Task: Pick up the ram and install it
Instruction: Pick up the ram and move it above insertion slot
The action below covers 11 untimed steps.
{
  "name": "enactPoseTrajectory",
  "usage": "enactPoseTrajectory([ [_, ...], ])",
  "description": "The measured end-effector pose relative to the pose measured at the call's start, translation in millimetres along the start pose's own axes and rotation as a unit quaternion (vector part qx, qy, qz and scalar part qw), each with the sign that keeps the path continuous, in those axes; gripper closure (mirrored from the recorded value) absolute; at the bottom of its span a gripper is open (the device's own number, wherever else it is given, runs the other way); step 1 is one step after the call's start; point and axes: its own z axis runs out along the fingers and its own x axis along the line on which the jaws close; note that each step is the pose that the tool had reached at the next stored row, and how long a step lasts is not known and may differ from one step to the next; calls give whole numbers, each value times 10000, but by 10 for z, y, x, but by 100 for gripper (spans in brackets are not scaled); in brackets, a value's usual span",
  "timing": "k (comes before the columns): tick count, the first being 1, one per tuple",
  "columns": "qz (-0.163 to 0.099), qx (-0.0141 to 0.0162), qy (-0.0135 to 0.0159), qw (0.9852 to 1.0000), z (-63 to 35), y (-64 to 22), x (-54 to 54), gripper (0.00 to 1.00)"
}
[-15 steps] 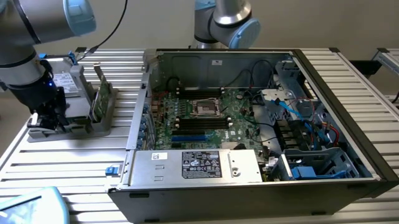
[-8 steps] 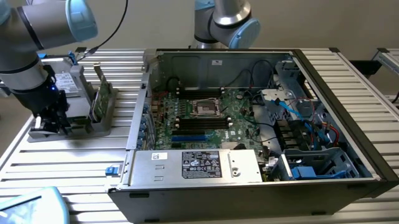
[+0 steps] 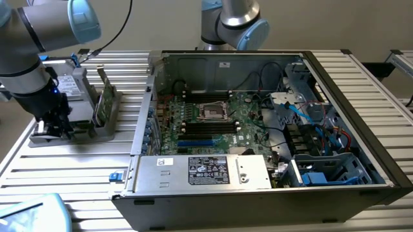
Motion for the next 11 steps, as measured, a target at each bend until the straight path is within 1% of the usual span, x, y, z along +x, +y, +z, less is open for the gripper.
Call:
enactPoseTrajectory([
  [2, -101, -3, -11, 9999, 0, 0, 0, 69],
  [4, -144, -4, -13, 9999, 0, 0, 0, 69],
  [11, -167, -5, -20, 9999, 0, -1, 0, 69],
])
